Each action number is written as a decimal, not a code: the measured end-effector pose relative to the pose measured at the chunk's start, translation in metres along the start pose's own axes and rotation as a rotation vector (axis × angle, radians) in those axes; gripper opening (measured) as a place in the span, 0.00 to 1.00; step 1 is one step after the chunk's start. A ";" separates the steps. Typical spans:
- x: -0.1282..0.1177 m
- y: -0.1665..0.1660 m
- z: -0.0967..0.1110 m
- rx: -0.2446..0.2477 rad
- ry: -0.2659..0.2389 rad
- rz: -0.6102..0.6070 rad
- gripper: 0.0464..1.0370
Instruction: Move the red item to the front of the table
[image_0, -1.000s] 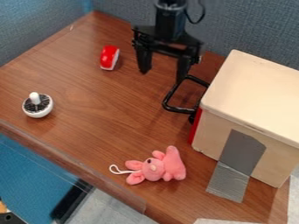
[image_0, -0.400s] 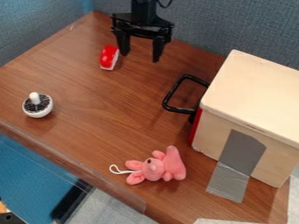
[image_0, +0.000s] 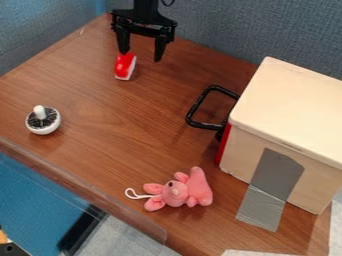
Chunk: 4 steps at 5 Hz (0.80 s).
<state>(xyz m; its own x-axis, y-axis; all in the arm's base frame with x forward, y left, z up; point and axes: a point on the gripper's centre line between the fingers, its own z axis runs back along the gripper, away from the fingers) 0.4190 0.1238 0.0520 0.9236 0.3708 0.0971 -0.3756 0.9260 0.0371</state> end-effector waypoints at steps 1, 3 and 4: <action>0.009 0.019 -0.010 0.017 0.017 0.033 0.96; 0.011 0.029 -0.017 0.075 0.051 0.014 0.96; 0.008 0.025 -0.031 0.073 0.078 0.020 0.91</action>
<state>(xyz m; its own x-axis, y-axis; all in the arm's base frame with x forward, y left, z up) 0.4189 0.1524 0.0225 0.9178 0.3964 0.0205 -0.3962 0.9117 0.1085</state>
